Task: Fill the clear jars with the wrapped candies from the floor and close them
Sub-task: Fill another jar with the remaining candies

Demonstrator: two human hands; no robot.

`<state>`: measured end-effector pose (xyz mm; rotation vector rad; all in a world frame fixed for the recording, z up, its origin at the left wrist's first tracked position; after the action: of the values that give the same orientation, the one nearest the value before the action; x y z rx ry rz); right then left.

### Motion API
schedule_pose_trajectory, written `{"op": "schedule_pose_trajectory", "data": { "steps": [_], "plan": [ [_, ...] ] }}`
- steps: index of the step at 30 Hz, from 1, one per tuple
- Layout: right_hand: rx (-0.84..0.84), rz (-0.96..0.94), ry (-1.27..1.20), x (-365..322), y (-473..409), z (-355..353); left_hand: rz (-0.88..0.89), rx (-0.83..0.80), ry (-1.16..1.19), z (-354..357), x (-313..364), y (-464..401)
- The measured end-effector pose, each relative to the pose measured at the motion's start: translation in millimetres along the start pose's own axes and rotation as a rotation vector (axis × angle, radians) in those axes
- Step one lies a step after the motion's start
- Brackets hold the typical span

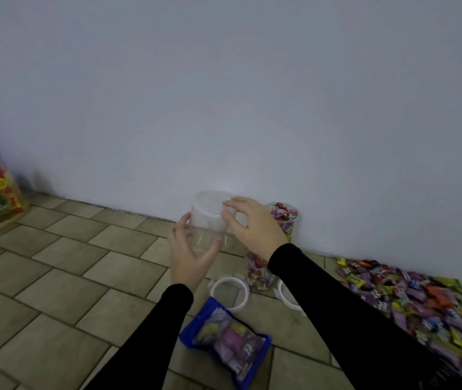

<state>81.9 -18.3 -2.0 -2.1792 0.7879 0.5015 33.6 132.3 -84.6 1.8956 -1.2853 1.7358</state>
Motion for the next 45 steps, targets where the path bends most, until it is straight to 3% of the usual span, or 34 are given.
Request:
{"op": "schedule_pose_trajectory", "data": {
  "steps": [4,14,24,28,36,45],
  "plan": [
    [0.204,-0.017,-0.07,-4.5,27.8,-39.7,0.096,-0.044,0.032,3.5,40.2,22.5],
    [0.418,0.088,-0.004,9.0,152.4,-155.9,0.172,-0.268,0.126,89.3,113.9,133.7],
    [0.467,0.31,0.036,43.3,292.9,-242.9,0.058,-0.607,0.241,194.1,132.9,278.5],
    [0.452,0.322,0.109,51.9,327.9,-254.4,0.004,-0.678,0.195,209.5,123.3,319.4],
    [0.399,0.3,0.122,63.4,351.2,-240.2,-0.005,-0.668,0.198,209.7,122.4,355.9],
    [0.499,0.562,-0.024,88.9,371.0,-239.4,-0.058,-0.68,0.105,218.9,106.3,354.8]
  ]
}}
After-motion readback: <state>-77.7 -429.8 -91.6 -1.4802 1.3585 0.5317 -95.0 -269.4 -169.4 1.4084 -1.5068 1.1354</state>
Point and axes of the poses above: each hand's wrist, its own y-axis away from the middle knuckle, its own z-axis out of the palm, x = y × z, the point moved 7 cm from there along -y, towards the middle knuckle, and after that the axes turned 9 degrees about -z, right-handed, at the moved point
